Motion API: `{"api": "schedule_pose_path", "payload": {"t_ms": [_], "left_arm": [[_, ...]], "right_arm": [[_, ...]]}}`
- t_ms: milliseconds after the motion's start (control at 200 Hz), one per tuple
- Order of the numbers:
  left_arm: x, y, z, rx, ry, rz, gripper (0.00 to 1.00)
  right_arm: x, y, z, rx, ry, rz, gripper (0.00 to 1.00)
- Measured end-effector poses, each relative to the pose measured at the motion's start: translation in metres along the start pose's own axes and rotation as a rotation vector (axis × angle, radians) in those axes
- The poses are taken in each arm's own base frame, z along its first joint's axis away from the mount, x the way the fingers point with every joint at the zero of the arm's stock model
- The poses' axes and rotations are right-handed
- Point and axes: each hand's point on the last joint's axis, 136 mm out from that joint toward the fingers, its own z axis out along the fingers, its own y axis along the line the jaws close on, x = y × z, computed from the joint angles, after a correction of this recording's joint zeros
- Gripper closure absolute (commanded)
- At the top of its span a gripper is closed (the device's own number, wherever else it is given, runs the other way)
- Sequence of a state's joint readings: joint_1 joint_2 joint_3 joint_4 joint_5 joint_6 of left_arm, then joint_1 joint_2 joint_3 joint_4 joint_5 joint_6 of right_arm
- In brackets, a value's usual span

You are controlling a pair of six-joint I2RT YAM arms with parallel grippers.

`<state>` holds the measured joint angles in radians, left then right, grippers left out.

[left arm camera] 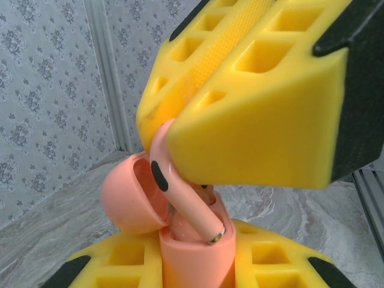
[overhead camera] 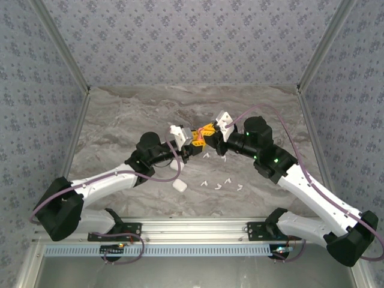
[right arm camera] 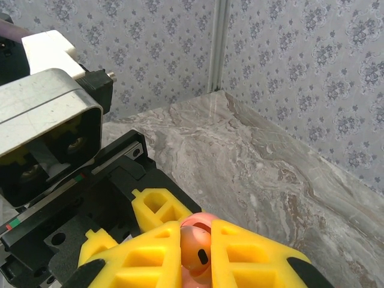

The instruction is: Insert wireless bluetooth earbuds into charging case

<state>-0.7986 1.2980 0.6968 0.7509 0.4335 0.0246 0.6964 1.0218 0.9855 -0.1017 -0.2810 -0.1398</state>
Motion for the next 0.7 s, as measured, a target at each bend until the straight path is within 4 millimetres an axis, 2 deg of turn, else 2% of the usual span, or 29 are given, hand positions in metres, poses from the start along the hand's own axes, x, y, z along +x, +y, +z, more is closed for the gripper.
{"api": "schedule_pose_path", "payload": {"t_ms": [415,700], "left_arm": [[0.0,0.0,0.0,0.0,-0.001,0.001,1.0],[0.0,0.0,0.0,0.003,-0.001,0.0,1.0]], "right_arm": [[0.009,-0.001,0.0,0.012,0.035,0.0,0.83],[0.012,0.006,-0.001,-0.03,0.05,0.011,0.5]]}}
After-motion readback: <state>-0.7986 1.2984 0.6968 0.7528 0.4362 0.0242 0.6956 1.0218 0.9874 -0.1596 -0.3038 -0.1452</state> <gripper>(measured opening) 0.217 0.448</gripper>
